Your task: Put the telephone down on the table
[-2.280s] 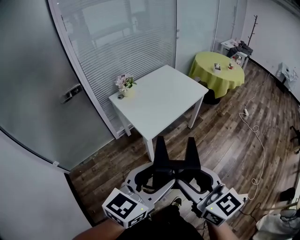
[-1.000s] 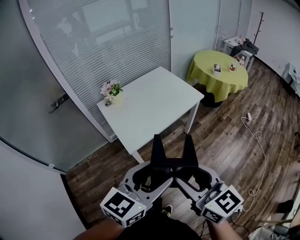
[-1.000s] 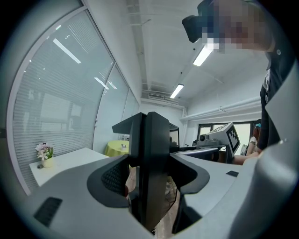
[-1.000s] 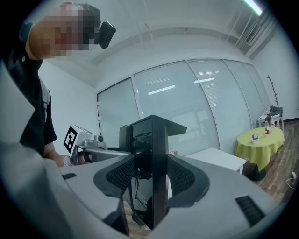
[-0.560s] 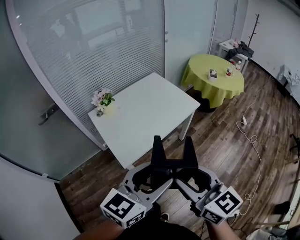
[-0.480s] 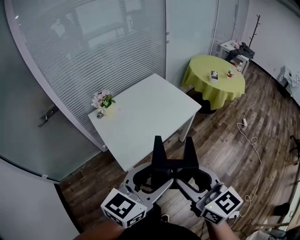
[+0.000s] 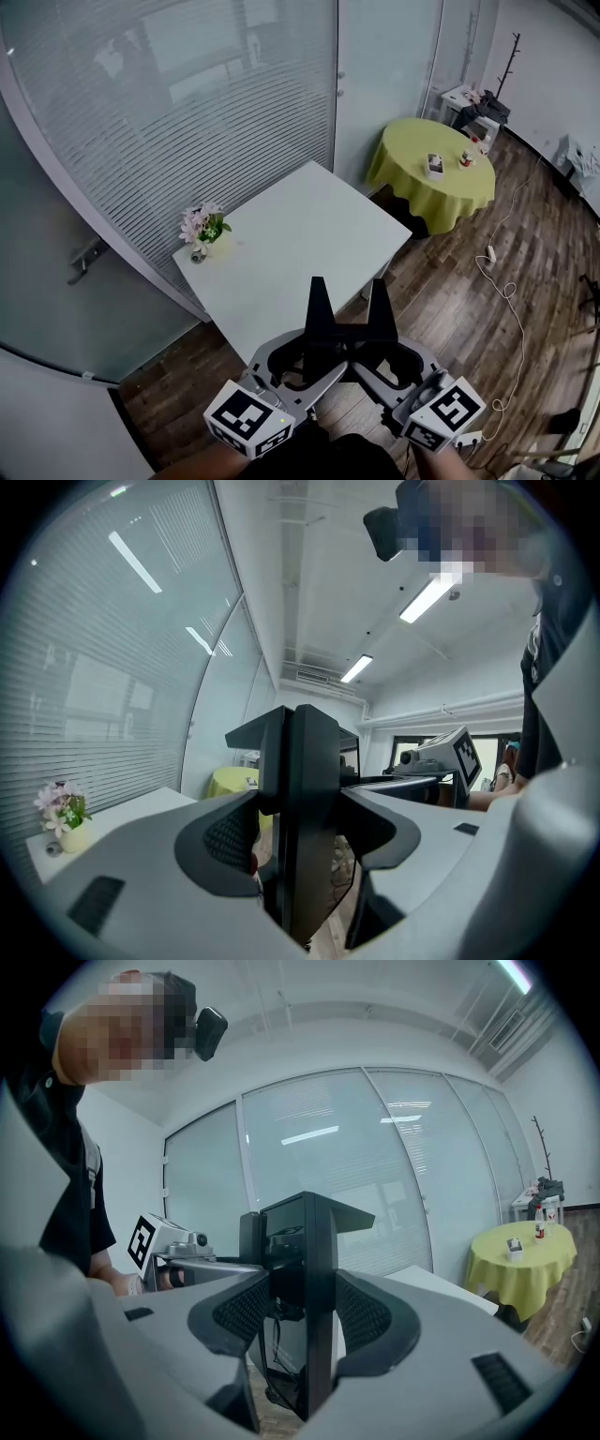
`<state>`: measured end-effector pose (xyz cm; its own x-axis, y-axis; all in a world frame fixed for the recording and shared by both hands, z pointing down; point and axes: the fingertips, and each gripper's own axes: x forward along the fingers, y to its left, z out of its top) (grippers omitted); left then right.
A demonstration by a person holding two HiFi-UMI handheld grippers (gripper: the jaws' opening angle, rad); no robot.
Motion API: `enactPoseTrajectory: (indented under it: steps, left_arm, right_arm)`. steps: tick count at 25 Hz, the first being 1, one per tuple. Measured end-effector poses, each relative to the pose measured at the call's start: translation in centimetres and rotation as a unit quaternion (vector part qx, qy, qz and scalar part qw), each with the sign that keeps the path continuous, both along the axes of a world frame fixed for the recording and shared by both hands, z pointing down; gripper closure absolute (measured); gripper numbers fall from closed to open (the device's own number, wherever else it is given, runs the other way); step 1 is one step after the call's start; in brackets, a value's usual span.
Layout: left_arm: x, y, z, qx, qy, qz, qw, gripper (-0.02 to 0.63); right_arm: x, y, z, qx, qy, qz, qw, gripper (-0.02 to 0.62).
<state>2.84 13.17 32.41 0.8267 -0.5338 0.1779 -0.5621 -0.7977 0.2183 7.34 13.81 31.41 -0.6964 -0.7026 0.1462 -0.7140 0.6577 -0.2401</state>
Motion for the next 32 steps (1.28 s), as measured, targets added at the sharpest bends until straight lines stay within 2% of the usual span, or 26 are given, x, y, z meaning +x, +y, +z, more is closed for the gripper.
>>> enactPoseTrajectory:
  steps: [8, 16, 25, 32]
  left_arm:
    - [-0.7, -5.1, 0.6, -0.008, 0.002, 0.002, 1.0000, 0.339]
    - [1.4, -10.9, 1.0, -0.004, 0.001, -0.023, 0.9997, 0.337]
    - [6.7, -18.1, 1.1, -0.018, -0.015, -0.095, 0.9952, 0.338]
    - [10.2, -22.4, 2.4, -0.038, -0.020, -0.171, 0.9844, 0.339]
  right_arm:
    - [-0.6, -5.0, 0.7, -0.006, -0.002, 0.007, 1.000, 0.362]
    - [1.5, -11.0, 1.1, -0.003, -0.007, -0.018, 1.000, 0.362]
    - [6.8, -18.9, 1.4, -0.012, -0.017, -0.091, 0.996, 0.362]
    - [10.3, -23.9, 2.6, -0.031, -0.026, -0.163, 0.986, 0.362]
